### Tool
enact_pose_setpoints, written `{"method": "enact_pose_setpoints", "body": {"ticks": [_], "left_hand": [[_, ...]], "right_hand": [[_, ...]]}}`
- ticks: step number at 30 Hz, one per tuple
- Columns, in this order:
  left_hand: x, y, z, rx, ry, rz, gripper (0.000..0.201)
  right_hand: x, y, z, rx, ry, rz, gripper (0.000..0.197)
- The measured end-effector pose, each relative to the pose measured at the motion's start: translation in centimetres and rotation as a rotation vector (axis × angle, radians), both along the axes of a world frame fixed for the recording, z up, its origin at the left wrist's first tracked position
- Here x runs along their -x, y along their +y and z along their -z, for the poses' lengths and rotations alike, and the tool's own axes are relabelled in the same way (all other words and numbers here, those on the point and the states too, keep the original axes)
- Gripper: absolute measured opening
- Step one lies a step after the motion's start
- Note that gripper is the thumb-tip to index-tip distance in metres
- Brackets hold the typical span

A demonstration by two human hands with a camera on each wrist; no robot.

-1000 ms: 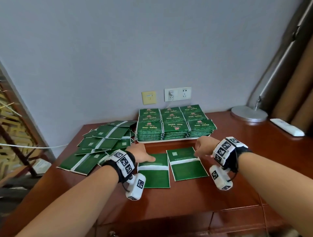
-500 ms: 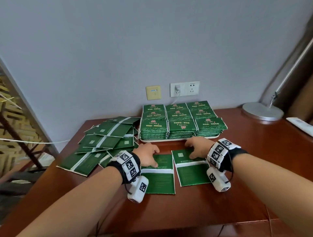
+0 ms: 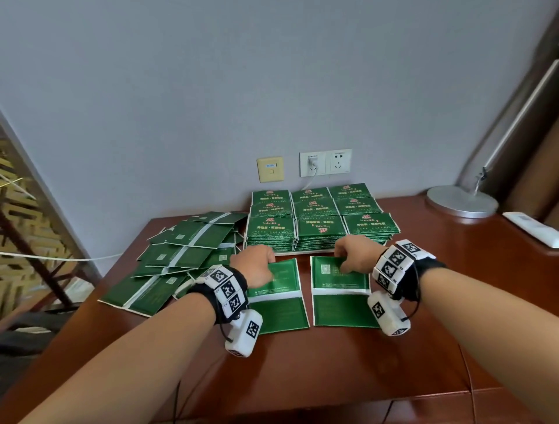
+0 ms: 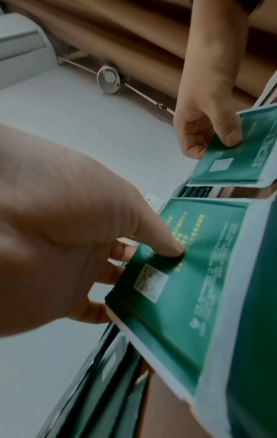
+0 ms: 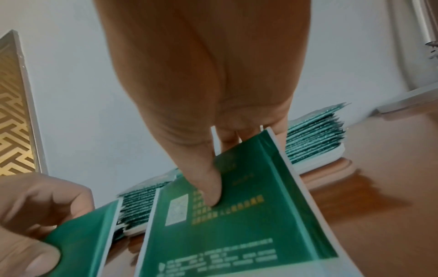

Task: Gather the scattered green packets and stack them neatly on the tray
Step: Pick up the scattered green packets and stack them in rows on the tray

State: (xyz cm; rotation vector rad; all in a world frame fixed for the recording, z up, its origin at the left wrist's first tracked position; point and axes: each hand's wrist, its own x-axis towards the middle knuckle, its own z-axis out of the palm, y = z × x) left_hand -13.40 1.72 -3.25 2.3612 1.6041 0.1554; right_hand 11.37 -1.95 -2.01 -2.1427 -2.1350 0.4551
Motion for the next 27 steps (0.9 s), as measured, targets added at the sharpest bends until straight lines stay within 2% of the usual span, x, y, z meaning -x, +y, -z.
{"method": "enact_pose_setpoints", "body": {"ticks": [7,11,13,20,23,27], "left_hand": [[0.3,-0.9,-1.1,-0.044,0.001,0.06,0.023],[0.1,-2.4,-1.0,0.045,0.016,0.162,0.015],[0.2,-2.9,-0.8,0.094,0.024,0.206,0.019],[0.2,-3.8,-0.4,0.159,-0.012,0.21,0.025],[0.4,-3.6,-0.3,0.115,-0.013,0.169,0.023],[0.9,-3.2,0.4,0.072,0.106,0.086,0.045]], "right_hand": [[-0.2,-1.2,-1.4,-0.037,0.023,-0.029,0.02],[-0.1,-2.3,-1.0,0.019,0.028,-0.093,0.022],[-0.1,-2.9,-1.0,0.078,0.025,-0.132,0.025],[-0.2,-4.7,-0.7,0.177,0.062,-0.154,0.024],[-0.5,-4.8,-0.3,0.11,-0.01,-0.105,0.037],[-1.1,-5.2,0.4,0.106,-0.083,-0.049,0.059]]}}
